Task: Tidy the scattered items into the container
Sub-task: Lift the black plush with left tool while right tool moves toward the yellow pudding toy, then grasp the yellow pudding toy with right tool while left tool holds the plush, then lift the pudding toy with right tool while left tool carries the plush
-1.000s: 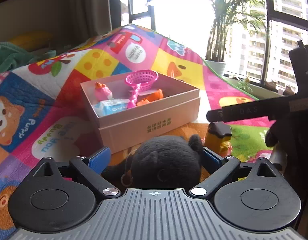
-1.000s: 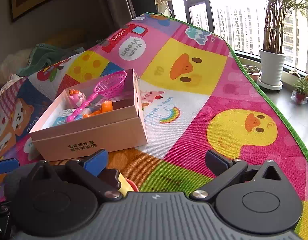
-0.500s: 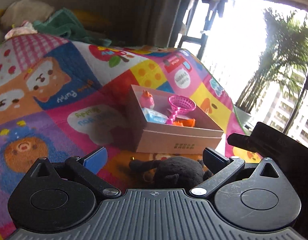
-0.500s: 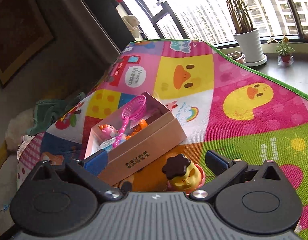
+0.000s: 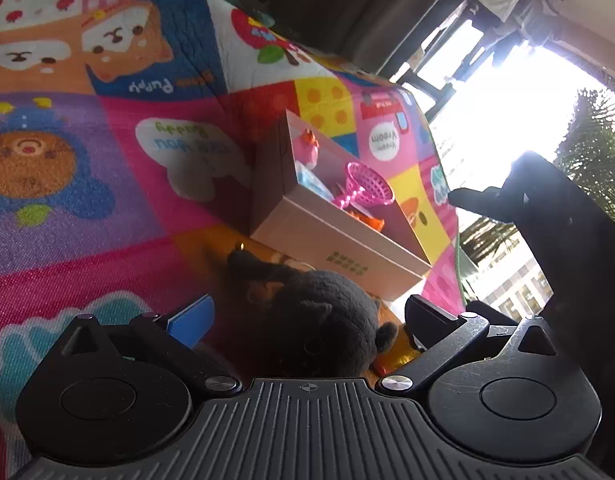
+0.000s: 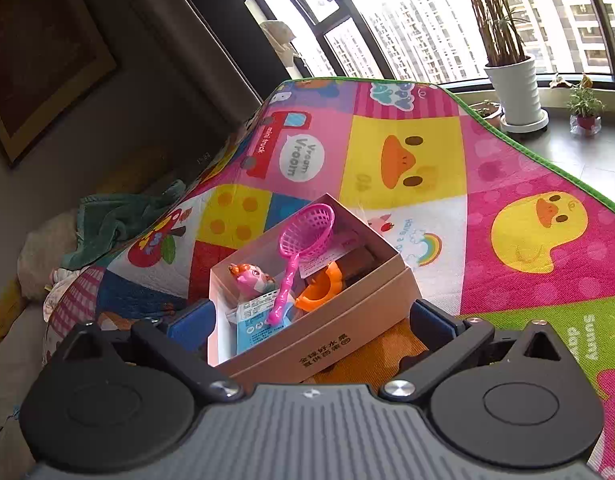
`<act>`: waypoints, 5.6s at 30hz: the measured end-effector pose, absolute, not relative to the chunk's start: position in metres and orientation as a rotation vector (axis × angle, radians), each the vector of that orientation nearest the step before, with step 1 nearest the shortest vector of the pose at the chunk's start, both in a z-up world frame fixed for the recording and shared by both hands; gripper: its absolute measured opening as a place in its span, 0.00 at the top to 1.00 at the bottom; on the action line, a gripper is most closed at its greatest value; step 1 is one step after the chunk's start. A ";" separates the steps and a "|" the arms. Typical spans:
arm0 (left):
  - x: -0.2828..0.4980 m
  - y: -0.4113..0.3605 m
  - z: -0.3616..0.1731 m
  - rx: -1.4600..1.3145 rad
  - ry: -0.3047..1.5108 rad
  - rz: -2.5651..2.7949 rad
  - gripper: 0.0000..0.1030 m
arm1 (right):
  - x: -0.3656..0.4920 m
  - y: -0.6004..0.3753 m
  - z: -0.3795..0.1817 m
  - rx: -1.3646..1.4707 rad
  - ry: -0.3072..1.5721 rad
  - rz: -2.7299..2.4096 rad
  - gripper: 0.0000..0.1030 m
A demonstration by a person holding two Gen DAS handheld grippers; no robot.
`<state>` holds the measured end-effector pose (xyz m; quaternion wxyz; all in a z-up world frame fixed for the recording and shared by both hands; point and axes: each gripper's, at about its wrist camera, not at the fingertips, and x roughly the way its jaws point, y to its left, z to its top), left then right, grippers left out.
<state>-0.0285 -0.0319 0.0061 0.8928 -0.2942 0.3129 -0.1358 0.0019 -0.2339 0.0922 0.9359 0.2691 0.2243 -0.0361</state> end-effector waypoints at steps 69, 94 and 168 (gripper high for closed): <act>0.012 -0.065 -0.014 0.131 0.700 -0.306 0.00 | 0.009 -0.259 0.030 -0.155 0.664 0.266 0.15; 0.008 -0.082 0.005 0.166 0.574 -0.397 0.00 | -0.014 -0.267 0.032 -0.149 0.681 0.292 0.49; -0.075 -0.018 0.043 -0.112 0.424 -0.438 0.00 | -0.062 -0.190 0.053 -0.275 0.518 0.567 0.03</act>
